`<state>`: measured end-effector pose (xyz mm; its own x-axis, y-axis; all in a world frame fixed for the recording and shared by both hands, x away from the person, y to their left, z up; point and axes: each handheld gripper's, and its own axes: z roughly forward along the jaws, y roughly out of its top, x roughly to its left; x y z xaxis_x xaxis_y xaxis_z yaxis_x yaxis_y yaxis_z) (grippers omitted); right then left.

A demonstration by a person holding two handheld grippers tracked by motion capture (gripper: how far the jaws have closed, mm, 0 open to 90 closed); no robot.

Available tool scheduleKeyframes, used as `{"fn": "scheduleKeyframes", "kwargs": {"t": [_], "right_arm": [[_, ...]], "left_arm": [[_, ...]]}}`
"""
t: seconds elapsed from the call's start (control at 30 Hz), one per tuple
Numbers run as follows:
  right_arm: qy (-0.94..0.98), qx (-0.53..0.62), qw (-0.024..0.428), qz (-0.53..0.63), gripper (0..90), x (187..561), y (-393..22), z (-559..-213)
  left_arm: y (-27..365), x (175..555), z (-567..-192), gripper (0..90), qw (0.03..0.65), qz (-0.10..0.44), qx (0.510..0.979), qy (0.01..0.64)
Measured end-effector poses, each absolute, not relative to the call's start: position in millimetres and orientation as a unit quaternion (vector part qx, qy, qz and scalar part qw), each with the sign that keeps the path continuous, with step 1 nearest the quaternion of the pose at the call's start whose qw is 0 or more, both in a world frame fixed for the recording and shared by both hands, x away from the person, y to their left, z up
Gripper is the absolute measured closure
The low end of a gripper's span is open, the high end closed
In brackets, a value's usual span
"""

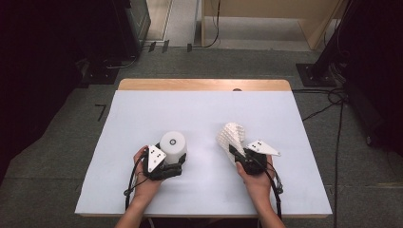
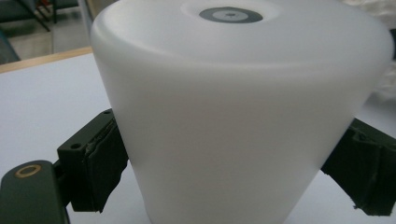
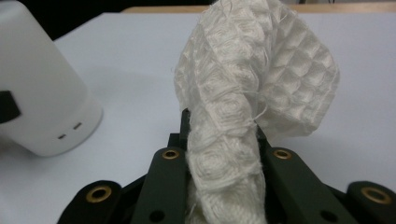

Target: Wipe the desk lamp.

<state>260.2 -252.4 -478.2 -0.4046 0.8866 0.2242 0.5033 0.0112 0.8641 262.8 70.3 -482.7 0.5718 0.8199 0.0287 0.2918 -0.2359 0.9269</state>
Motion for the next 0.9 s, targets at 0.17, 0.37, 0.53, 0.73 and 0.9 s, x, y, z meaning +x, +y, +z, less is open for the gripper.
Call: {"fn": "scheduleKeyframes", "kwargs": {"t": [0.17, 0.37, 0.53, 0.73, 0.9], "right_arm": [[0.694, 0.516, 0.194, 0.463, 69.8, 264, -251, -486], [0.705, 0.515, 0.202, 0.444, 25.4, 264, -249, -481], [0.697, 0.508, 0.22, 0.455, 6.2, 259, -255, -459], [0.702, 0.495, 0.246, 0.449, 2.2, 251, -279, -449], [0.692, 0.494, 0.264, 0.454, 2.3, 240, -307, -444]], "left_arm": [[76, 264, -481, 4.2, 0.492, 0.254, 0.735, 0.392], [85, 258, -472, 0.0, 0.507, 0.249, 0.723, 0.398], [96, 250, -464, 0.0, 0.515, 0.238, 0.72, 0.399], [108, 238, -453, 0.0, 0.523, 0.247, 0.706, 0.408], [125, 227, -447, 0.0, 0.533, 0.253, 0.691, 0.417]]}}
